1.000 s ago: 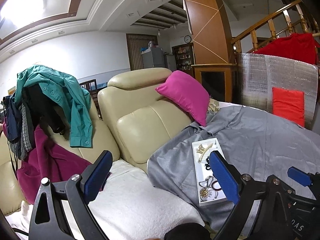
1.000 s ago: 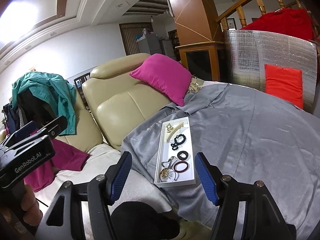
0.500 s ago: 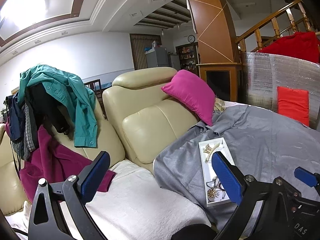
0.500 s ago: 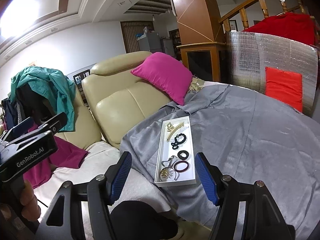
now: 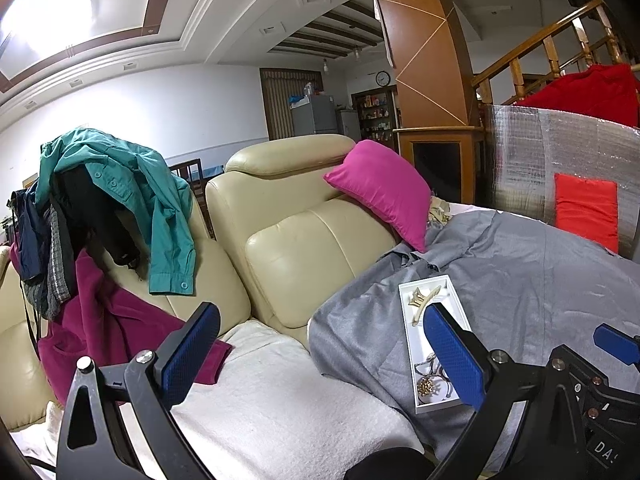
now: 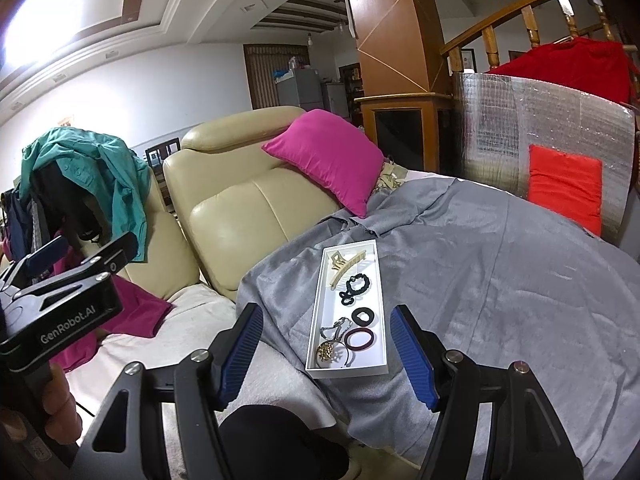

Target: Organize jewelry

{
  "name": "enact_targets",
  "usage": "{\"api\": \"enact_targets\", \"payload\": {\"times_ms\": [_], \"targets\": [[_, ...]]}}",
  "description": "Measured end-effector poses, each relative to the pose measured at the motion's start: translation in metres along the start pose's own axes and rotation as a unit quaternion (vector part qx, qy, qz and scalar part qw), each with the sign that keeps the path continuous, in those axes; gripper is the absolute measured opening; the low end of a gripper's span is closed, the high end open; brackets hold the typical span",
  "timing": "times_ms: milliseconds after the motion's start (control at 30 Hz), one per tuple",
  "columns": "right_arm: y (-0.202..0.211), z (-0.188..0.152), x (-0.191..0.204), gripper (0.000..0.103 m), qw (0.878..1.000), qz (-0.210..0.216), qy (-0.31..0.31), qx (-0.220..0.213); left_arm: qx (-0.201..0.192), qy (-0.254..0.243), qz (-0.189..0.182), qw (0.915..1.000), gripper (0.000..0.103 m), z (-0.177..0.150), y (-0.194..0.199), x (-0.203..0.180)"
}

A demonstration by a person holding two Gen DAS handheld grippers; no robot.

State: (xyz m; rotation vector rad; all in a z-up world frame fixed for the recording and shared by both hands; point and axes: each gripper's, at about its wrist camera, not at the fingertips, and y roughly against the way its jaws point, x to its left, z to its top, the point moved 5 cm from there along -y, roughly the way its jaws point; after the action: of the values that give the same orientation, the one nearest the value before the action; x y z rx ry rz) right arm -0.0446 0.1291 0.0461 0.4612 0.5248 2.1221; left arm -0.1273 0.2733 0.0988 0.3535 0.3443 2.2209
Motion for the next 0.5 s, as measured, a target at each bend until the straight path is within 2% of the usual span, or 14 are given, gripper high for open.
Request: {"api": "enact_targets", "payload": {"times_ms": [500], "targets": [[-0.0076,0.0005,0.0057,0.071,1.000,-0.007,0.003,0.004,0.004,0.003,0.001,1.0000,0.101,-0.0063,-0.0039,0.0060]]}}
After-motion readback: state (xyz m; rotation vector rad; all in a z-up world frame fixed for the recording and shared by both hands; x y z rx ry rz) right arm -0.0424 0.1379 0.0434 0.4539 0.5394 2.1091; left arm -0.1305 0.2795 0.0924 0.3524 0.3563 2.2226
